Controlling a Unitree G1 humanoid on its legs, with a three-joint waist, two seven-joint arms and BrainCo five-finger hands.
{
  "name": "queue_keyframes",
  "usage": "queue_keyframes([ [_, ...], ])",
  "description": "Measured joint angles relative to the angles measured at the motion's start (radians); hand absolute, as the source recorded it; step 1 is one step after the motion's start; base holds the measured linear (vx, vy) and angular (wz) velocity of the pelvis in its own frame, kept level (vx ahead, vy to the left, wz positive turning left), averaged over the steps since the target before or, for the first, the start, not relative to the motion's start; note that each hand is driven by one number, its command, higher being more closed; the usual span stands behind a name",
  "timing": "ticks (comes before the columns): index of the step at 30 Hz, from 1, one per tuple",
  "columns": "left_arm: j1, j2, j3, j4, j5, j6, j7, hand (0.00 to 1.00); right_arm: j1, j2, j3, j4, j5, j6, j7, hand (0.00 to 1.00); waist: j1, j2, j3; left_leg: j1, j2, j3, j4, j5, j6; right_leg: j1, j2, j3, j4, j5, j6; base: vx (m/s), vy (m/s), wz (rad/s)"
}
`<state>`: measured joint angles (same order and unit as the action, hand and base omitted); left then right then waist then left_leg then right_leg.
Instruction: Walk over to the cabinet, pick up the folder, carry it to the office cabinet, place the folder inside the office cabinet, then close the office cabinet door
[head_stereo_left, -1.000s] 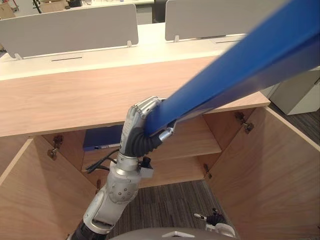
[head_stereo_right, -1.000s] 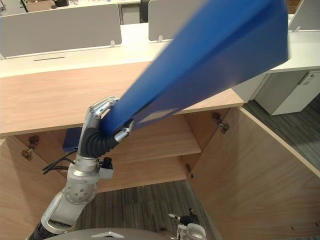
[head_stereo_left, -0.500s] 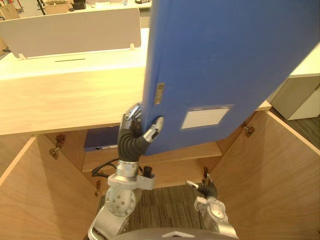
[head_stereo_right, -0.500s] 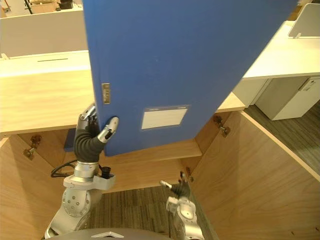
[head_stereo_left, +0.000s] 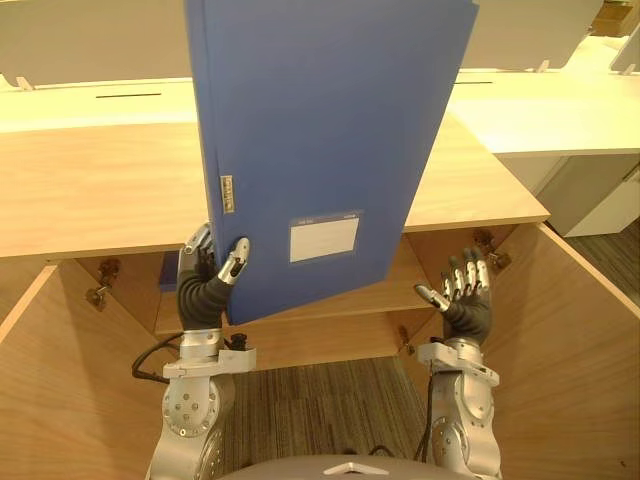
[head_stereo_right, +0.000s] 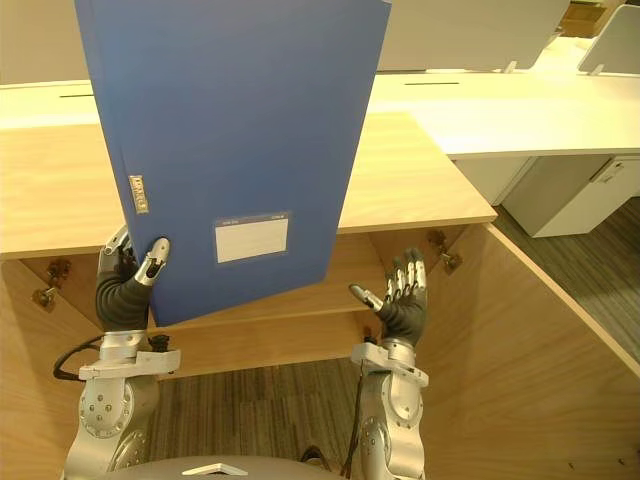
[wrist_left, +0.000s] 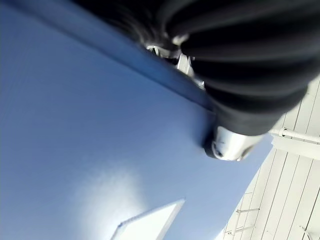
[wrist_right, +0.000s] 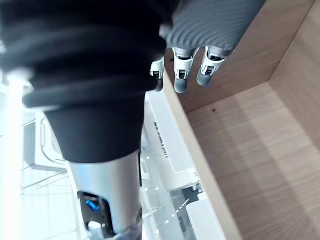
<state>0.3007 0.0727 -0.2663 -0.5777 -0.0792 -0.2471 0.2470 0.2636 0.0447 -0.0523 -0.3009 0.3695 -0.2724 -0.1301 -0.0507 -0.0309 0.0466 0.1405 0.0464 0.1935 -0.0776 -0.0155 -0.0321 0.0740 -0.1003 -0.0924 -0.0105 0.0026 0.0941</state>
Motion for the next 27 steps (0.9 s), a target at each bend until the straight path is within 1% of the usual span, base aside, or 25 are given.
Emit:
queue_keyframes([
  [1,0.000,-0.004,0.010,0.001,-0.001,0.000,-0.006,1.00,-0.003,-0.001,-0.003,-0.019,0.000,-0.012,0.018,0.00,0.001,0.002,0.003,0.000,0.000,0.000,0.000,0.000,0.000,0.000,0.000,0.000,0.000,0.000,0.000,0.00,0.000,0.00],
  [5,0.000,-0.005,0.029,0.003,-0.004,0.000,-0.029,1.00,-0.033,-0.018,-0.006,-0.071,0.032,-0.017,0.044,0.00,0.000,0.007,0.007,0.000,0.000,0.000,0.000,0.000,0.000,0.000,0.000,0.000,0.000,0.000,0.000,-0.01,-0.005,0.00],
  [7,-0.001,-0.005,0.029,0.015,-0.006,-0.001,-0.044,1.00,-0.078,-0.034,-0.006,-0.077,0.064,-0.029,0.067,0.00,0.000,0.007,0.008,-0.001,0.000,0.000,0.000,0.000,0.000,-0.001,0.000,0.000,0.000,0.000,0.000,0.00,0.000,0.00],
  [11,-0.003,-0.005,0.028,0.052,-0.007,-0.002,-0.070,1.00,-0.138,-0.072,0.014,-0.077,0.104,-0.029,0.109,0.00,0.003,0.007,0.008,-0.004,0.000,0.000,0.000,0.000,0.000,-0.005,0.000,0.000,0.000,0.000,0.000,0.00,0.000,0.00],
  [15,-0.008,-0.005,0.024,0.073,-0.008,-0.002,-0.092,1.00,-0.181,-0.110,0.052,-0.077,0.116,-0.028,0.149,0.00,0.009,0.007,0.008,-0.007,0.000,-0.001,0.000,0.000,0.000,-0.006,0.000,-0.001,-0.001,0.000,0.001,0.00,0.000,0.00],
  [21,-0.014,-0.002,0.016,0.084,-0.009,-0.003,-0.122,1.00,-0.201,-0.155,0.091,-0.071,0.140,-0.022,0.187,0.00,0.019,0.006,0.009,-0.019,0.000,-0.005,0.000,-0.001,0.001,-0.007,-0.001,-0.003,-0.002,0.000,0.003,0.00,0.000,0.00],
  [23,-0.015,0.002,0.006,0.084,-0.018,-0.003,-0.127,1.00,-0.202,-0.164,0.093,-0.067,0.146,-0.012,0.194,0.00,0.019,0.006,0.009,-0.020,-0.001,-0.006,0.000,-0.001,0.001,-0.008,-0.001,-0.004,-0.002,-0.001,0.003,0.00,0.000,0.00],
  [26,-0.026,0.006,-0.017,0.085,-0.029,-0.003,-0.143,1.00,-0.228,-0.182,0.113,-0.003,0.155,0.002,0.219,0.00,0.017,0.006,0.009,-0.023,-0.001,-0.007,0.000,-0.001,0.001,-0.009,-0.002,-0.005,-0.002,-0.001,0.003,0.00,0.000,0.00],
  [27,-0.036,0.007,-0.020,0.086,-0.028,-0.004,-0.150,1.00,-0.232,-0.182,0.115,0.015,0.156,0.014,0.221,0.00,0.018,0.006,0.009,-0.025,-0.001,-0.009,0.000,0.000,0.001,-0.010,-0.002,-0.007,-0.002,-0.001,0.003,-0.03,-0.019,0.06],
])
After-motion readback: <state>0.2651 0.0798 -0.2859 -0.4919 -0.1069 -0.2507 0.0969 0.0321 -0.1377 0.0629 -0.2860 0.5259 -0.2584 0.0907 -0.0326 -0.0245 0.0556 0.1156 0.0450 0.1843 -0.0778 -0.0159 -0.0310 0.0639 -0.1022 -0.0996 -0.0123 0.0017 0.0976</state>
